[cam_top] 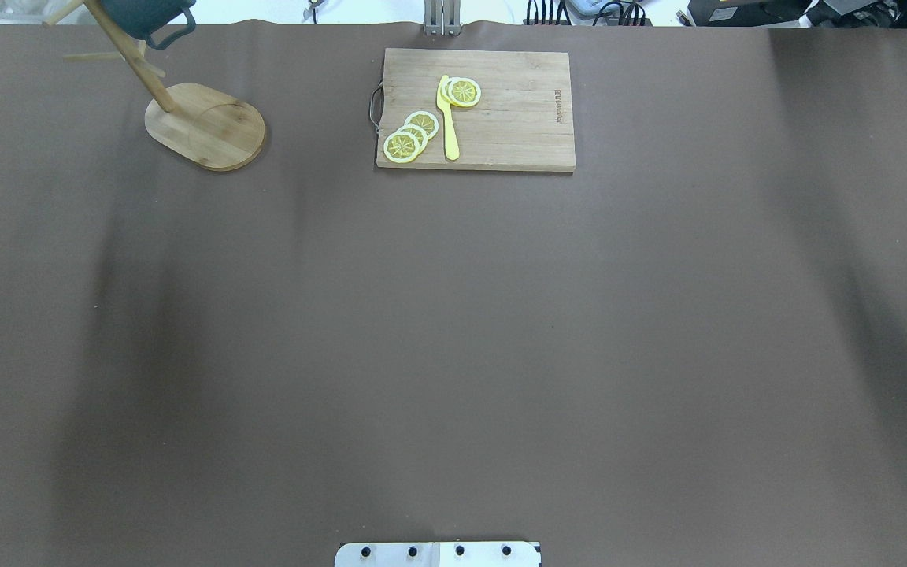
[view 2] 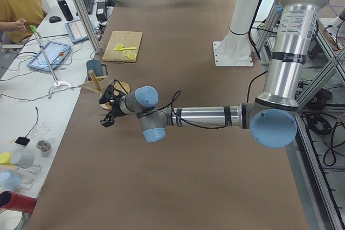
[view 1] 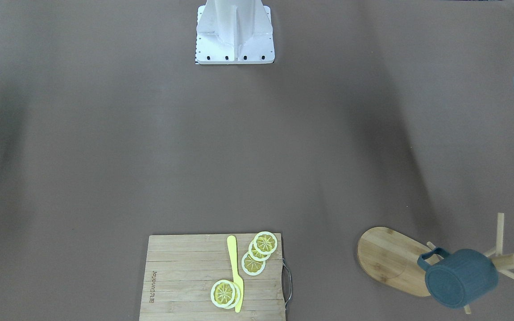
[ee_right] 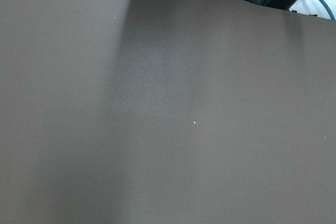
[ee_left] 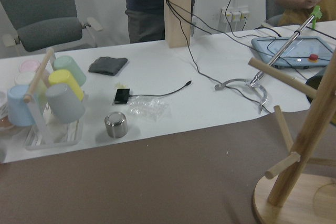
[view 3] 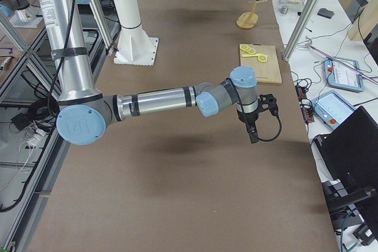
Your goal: Hang cup on storage rack
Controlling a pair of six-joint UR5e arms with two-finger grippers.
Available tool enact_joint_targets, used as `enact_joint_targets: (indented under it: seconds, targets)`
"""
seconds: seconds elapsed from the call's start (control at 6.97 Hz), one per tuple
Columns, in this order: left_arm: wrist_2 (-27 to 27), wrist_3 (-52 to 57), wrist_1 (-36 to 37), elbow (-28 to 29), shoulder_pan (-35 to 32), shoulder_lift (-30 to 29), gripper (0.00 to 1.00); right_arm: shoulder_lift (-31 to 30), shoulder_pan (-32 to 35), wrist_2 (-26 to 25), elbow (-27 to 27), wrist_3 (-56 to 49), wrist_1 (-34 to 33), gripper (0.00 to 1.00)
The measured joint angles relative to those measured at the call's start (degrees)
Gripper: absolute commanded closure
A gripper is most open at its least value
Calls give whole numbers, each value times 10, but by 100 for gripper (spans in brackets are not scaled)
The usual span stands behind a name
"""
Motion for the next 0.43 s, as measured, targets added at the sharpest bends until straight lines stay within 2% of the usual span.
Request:
enact_joint_targets:
  seconds: [0.14,0.43]
  targets:
    - [-51,27,77,-13,-17,-2,2,-6,5,1,-2,-5,-1,0]
    - [-117,47,247,-63,-27,3,2,-21,13,3,-10,-25,-6,0]
